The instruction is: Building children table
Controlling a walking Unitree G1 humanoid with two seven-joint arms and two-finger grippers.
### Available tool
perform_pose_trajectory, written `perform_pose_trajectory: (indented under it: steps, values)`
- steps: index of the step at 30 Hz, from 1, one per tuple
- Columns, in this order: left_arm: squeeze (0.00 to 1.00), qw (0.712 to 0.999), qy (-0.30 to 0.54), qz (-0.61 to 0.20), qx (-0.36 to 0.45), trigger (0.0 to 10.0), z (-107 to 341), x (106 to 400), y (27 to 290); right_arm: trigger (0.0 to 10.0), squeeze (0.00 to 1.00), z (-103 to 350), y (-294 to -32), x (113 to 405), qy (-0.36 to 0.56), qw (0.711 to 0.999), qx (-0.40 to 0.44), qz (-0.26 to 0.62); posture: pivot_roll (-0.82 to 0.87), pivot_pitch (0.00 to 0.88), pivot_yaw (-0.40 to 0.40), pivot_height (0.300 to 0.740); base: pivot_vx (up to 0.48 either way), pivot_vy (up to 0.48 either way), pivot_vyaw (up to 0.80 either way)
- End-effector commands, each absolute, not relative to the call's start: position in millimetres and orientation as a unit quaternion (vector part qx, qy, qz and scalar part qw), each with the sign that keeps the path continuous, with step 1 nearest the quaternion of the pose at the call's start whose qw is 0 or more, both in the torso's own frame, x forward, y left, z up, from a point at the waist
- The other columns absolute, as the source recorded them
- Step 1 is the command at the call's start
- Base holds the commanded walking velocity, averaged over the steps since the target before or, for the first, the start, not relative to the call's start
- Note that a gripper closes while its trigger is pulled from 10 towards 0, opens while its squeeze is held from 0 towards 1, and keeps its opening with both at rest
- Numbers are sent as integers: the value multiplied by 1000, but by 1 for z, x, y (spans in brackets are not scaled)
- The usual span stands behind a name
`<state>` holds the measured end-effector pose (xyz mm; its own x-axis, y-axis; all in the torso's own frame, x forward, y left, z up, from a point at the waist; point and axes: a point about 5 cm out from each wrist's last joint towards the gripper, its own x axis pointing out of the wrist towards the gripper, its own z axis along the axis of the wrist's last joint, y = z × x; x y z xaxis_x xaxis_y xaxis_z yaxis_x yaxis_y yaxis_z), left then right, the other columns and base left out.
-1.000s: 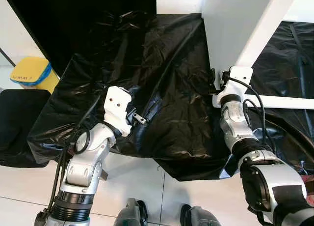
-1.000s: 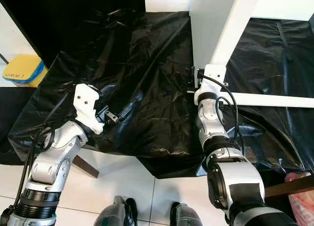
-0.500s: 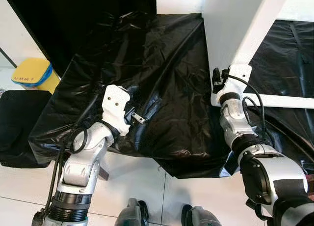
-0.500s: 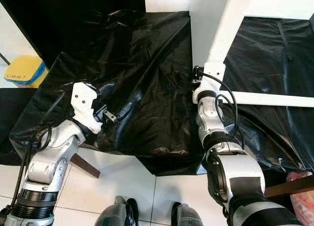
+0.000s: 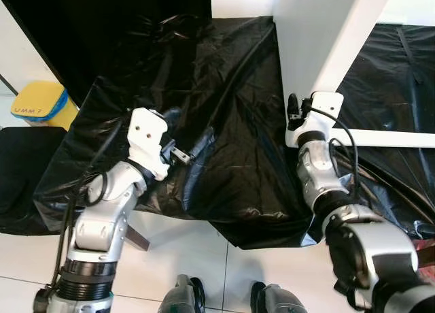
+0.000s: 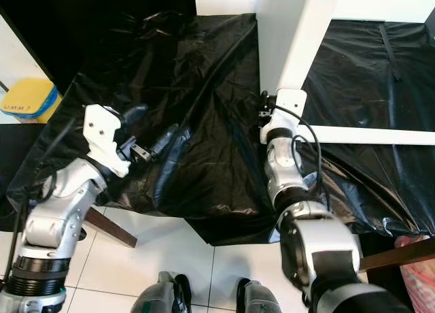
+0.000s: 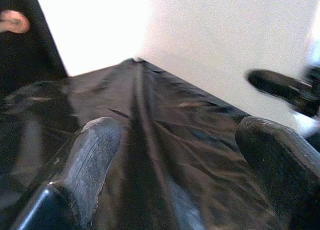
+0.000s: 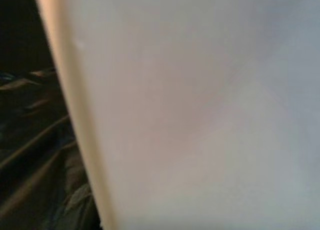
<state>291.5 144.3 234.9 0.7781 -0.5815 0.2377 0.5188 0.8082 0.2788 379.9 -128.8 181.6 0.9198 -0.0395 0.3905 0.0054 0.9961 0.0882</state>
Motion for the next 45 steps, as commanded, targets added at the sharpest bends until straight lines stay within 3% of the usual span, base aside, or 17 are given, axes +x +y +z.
perform_pose_trajectory:
  steps: [1, 20, 27, 28, 29, 32, 33, 34, 35, 45]
  values:
    - [0, 937, -163, -292, 101, 10000, 239, 290, 147, 0, 0, 187, -90, 369, -239, 967, 50, 77, 141, 166, 18, 740, 0, 0, 0]
    - [0, 938, -174, -284, 101, 10000, 243, 288, 150, 0, 0, 188, -27, 341, -264, 944, 84, 177, 153, 179, 2, 740, 0, 0, 0]
    - [0, 938, -175, -280, 100, 10000, 243, 287, 150, 157, 0, 187, -22, 336, -265, 942, 87, 185, 155, 180, -3, 740, 0, 0, 0]
    - [0, 939, -176, -280, 100, 10000, 243, 287, 150, 5922, 0, 187, -22, 335, -265, 943, 87, 185, 155, 180, -3, 740, 0, 0, 0]
    - [0, 939, -176, -279, 100, 10000, 243, 287, 150, 10000, 0, 186, -22, 335, -264, 943, 87, 185, 155, 180, -3, 740, 0, 0, 0]
    - [0, 939, -176, -279, 100, 10000, 243, 287, 150, 10000, 0, 185, -25, 335, -262, 945, 85, 179, 157, 182, -4, 740, 0, 0, 0]
    - [0, 939, -176, -279, 100, 10000, 243, 287, 150, 10000, 216, 184, -26, 335, -261, 945, 86, 178, 157, 182, -4, 740, 0, 0, 0]
    - [0, 939, -176, -279, 100, 10000, 243, 287, 150, 10000, 216, 184, -26, 335, -261, 945, 86, 178, 157, 182, -4, 740, 0, 0, 0]
    - [0, 938, -175, -281, 100, 10000, 242, 286, 149, 10000, 1000, 184, -29, 335, -262, 945, 87, 176, 155, 183, -2, 740, 0, 0, 0]
    - [0, 936, -174, -289, 99, 10000, 241, 286, 144, 10000, 1000, 184, -44, 327, -268, 945, 81, 169, 138, 183, -5, 740, 0, 0, 0]
